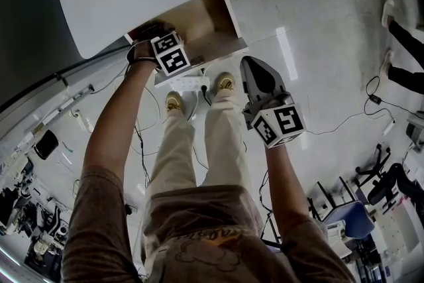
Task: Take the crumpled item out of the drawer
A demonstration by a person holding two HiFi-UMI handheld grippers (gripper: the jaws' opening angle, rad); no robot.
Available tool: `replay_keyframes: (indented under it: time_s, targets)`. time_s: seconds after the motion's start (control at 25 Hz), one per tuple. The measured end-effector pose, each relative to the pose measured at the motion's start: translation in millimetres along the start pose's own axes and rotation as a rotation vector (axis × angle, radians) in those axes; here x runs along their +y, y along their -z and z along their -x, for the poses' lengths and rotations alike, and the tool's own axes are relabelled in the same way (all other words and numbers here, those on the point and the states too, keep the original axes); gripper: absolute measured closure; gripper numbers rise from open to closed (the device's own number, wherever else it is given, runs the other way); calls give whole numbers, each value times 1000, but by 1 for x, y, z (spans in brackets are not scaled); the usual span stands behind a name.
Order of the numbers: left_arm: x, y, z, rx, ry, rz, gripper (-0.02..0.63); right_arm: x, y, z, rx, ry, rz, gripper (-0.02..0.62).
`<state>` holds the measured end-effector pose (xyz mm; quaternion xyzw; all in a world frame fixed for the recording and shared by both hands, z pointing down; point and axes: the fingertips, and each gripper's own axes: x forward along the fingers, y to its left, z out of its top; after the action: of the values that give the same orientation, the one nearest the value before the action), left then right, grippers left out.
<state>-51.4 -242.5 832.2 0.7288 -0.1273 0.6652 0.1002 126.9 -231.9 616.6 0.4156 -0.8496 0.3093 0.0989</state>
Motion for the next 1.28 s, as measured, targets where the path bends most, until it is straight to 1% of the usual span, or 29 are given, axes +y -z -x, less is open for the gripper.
replay_keyframes:
  time_s: [0.36,0.48,0.72,0.84,1.0,1.28]
  targets:
    - [1,-5,9,-31,6,46,427,-1,5,1,-2,10,-21,597]
    - [3,-6,13,-42,-5,41,447,-1,4,1,-9,18,-27,597]
    - [11,-12,29,-91,-39,74,477,4,2,4,-19,31,-31,597]
    - [17,-22,41,-132,-63,91,486,9,0,6,-24,36,-24,597]
    - [17,-39,66,-199,-75,118,492,15,-7,10,-21,39,-8,597]
    - [6,-90,144,-406,-107,175,494,31,-38,32,-33,49,26,597]
